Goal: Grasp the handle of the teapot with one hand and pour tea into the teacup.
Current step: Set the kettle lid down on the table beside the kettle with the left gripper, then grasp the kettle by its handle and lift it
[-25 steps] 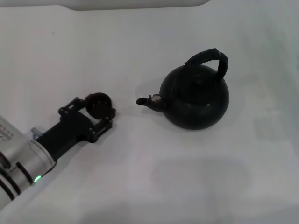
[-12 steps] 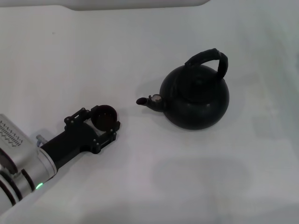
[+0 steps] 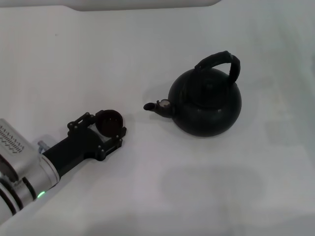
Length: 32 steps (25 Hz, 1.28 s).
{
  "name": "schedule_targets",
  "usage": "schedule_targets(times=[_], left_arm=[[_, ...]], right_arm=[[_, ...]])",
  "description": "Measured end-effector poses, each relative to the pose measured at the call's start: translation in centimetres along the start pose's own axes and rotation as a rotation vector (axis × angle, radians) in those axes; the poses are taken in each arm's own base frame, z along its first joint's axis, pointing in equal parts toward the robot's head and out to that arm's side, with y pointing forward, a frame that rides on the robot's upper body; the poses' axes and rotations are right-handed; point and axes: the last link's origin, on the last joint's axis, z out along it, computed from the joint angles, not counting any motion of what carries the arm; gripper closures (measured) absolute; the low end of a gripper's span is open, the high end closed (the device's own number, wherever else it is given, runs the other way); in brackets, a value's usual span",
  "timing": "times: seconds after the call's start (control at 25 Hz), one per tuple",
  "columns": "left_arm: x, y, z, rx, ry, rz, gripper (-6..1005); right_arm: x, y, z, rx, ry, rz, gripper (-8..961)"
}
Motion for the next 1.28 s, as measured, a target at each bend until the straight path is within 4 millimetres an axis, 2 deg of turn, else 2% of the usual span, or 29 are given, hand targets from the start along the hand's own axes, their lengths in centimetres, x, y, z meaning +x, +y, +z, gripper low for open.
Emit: schedule_targets(times=[0.24,0.44,0.64,1.0,1.28], left_arm=[[0.2,0.0,-0.1,0.0,0.014,-0.001,226],[0.5,0.0,-0.2,0.001,0.043,-0.006,108],[1.3,0.1,-0.7,0.004,0.111,-0.017,111],[3.1,-1.8,-4.3,0.229,0.369,-0.112,113],[2.5,-4.0,-6.9,0.468,0.419,-0.175,112]], right_arm=[[0.0,0.0,0.0,0.0,0.001,0.0,317],[0.0,0.0,0.0,0.001,0.001,0.0,316],[0.0,-0.1,0.0,0.001,0.001,-0.001,317],[0.1,0.1,0.0,-0.009,0.007,-0.005,317],[0.5,0.5,-0.3,-0.052,0.041,0.037,316]])
